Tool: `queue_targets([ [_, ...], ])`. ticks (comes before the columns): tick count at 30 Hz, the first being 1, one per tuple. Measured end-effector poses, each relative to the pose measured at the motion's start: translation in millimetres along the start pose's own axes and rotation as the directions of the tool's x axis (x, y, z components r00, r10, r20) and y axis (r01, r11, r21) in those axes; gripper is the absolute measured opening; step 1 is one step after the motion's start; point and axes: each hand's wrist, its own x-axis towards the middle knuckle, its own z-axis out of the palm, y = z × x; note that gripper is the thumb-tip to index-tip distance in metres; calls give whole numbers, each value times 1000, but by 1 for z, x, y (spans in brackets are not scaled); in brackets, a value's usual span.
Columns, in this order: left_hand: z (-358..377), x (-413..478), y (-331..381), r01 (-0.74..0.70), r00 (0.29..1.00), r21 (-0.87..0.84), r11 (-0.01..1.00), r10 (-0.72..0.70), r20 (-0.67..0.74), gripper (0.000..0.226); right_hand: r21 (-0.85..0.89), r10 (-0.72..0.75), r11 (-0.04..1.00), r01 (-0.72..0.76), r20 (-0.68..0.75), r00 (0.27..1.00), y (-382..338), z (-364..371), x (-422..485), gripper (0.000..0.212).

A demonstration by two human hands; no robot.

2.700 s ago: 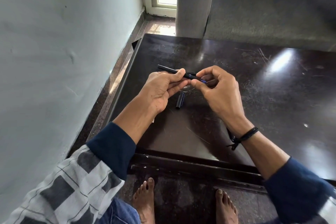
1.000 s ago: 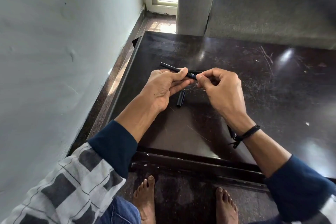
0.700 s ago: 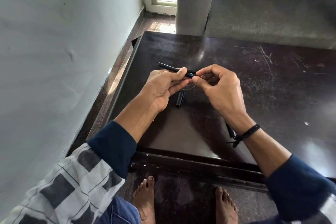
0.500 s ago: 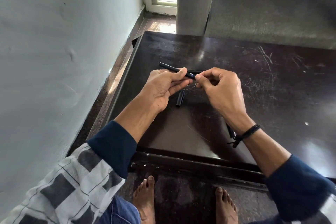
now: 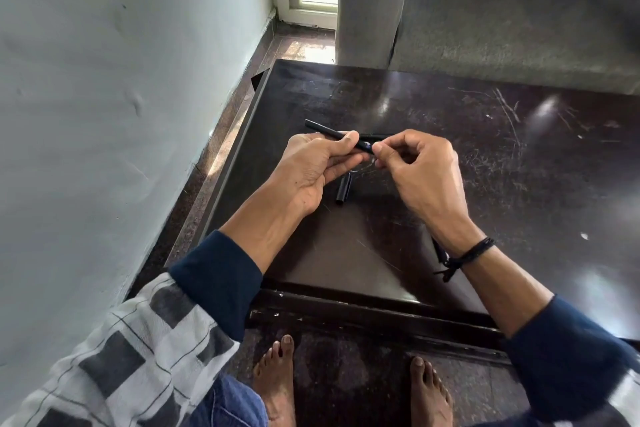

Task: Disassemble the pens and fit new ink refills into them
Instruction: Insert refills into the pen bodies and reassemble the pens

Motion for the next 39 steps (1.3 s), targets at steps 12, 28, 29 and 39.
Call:
queue_targets([
  [12, -1, 1, 2, -9, 1000, -4, 1000, 9, -9, 5, 27, -6, 1000, 6, 5, 1000, -1, 1, 0, 10],
  [28, 0, 0, 2, -7, 1000, -10, 1000, 7, -15, 16, -7, 32, 999, -32, -23, 999, -3, -1, 0, 20],
  [29, 1, 0, 1, -2, 1000, -6, 1000, 2, -14, 14, -7, 32, 999, -32, -14, 999, -3, -1, 0, 18],
  [39, 3, 1, 0, -9, 1000, -13, 1000, 9, -24, 6, 43, -21, 999, 20, 14, 1000, -2, -2, 0, 19],
])
